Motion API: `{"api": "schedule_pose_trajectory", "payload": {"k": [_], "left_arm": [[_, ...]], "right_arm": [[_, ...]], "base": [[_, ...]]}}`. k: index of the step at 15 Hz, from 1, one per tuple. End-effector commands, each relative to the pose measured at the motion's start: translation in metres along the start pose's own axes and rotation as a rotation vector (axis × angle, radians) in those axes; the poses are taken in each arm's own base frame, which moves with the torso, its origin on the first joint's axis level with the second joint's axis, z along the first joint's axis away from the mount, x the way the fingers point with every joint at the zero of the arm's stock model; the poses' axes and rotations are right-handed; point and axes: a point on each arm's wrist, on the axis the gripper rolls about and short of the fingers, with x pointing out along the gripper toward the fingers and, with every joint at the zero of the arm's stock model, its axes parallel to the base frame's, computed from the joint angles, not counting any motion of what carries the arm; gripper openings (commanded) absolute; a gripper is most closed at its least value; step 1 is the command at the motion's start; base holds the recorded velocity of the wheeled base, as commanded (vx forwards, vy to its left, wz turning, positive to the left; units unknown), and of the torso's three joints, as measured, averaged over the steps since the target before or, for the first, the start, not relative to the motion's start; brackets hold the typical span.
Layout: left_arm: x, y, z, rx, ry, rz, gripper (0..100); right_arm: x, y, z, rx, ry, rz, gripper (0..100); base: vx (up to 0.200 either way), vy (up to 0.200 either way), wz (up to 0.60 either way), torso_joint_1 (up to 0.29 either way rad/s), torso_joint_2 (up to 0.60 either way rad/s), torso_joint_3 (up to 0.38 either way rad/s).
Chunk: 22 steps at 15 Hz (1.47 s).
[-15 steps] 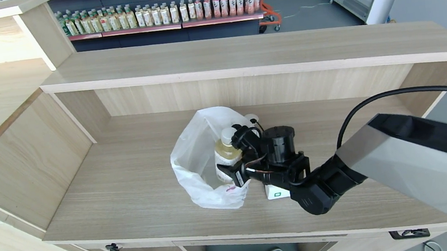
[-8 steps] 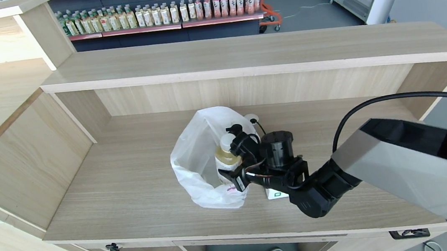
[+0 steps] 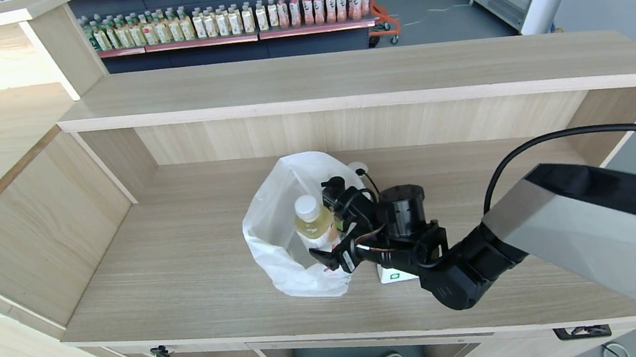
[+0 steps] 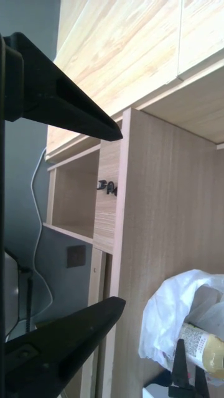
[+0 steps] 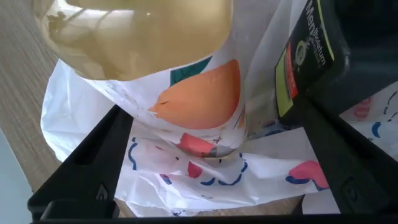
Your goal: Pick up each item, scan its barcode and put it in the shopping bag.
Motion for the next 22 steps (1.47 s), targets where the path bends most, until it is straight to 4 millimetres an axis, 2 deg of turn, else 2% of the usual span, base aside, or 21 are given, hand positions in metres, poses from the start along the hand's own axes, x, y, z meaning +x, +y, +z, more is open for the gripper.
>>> {"api": "schedule_pose_trajectory", "payload": {"k": [1, 4, 8, 10, 13, 14, 15, 16, 17, 18, 19, 20, 22], "left_arm": [[0.000, 0.000, 0.000, 0.000, 0.002, 0.000, 100], [0.000, 0.000, 0.000, 0.000, 0.002, 0.000, 100], [0.000, 0.000, 0.000, 0.000, 0.001, 0.000, 100], [0.000, 0.000, 0.000, 0.000, 0.002, 0.000, 100], [0.000, 0.000, 0.000, 0.000, 0.001, 0.000, 100], [0.000, 0.000, 0.000, 0.000, 0.002, 0.000, 100], [0.000, 0.000, 0.000, 0.000, 0.001, 0.000, 100], [0.000, 0.000, 0.000, 0.000, 0.002, 0.000, 100], [0.000, 0.000, 0.000, 0.000, 0.002, 0.000, 100], [0.000, 0.000, 0.000, 0.000, 0.002, 0.000, 100], [0.000, 0.000, 0.000, 0.000, 0.002, -0.002, 100], [0.000, 0.000, 0.000, 0.000, 0.001, 0.000, 100], [0.000, 0.000, 0.000, 0.000, 0.001, 0.000, 100]], "right_arm": [[-0.010, -0.002, 0.019, 0.013, -0.042, 0.017, 100], [-0.028, -0.002, 0.044, 0.076, -0.092, 0.035, 100], [-0.066, -0.007, 0.075, 0.176, -0.132, 0.038, 100], [-0.094, -0.018, 0.084, 0.231, -0.124, 0.011, 100], [-0.139, -0.044, 0.091, 0.239, -0.140, -0.091, 100], [-0.173, -0.057, 0.098, 0.235, -0.137, -0.189, 100], [-0.217, -0.065, 0.105, 0.210, -0.103, -0.340, 100], [-0.246, -0.069, 0.106, 0.189, -0.061, -0.460, 100], [-0.293, -0.067, 0.108, 0.184, -0.047, -0.596, 100], [-0.324, -0.059, 0.104, 0.184, -0.038, -0.649, 100], [-0.344, -0.052, 0.103, 0.184, -0.049, -0.682, 100], [-0.369, -0.039, 0.092, 0.188, -0.051, -0.728, 100], [-0.398, -0.010, 0.055, 0.194, -0.035, -0.782, 100]], "base": [[0.000, 0.000, 0.00, 0.000, 0.00, 0.000], [0.000, 0.000, 0.00, 0.000, 0.00, 0.000], [0.000, 0.000, 0.00, 0.000, 0.00, 0.000], [0.000, 0.000, 0.00, 0.000, 0.00, 0.000], [0.000, 0.000, 0.00, 0.000, 0.00, 0.000], [0.000, 0.000, 0.00, 0.000, 0.00, 0.000], [0.000, 0.000, 0.00, 0.000, 0.00, 0.000], [0.000, 0.000, 0.00, 0.000, 0.00, 0.000], [0.000, 0.000, 0.00, 0.000, 0.00, 0.000], [0.000, 0.000, 0.00, 0.000, 0.00, 0.000], [0.000, 0.000, 0.00, 0.000, 0.00, 0.000], [0.000, 0.000, 0.00, 0.000, 0.00, 0.000], [0.000, 0.000, 0.00, 0.000, 0.00, 0.000]]}}
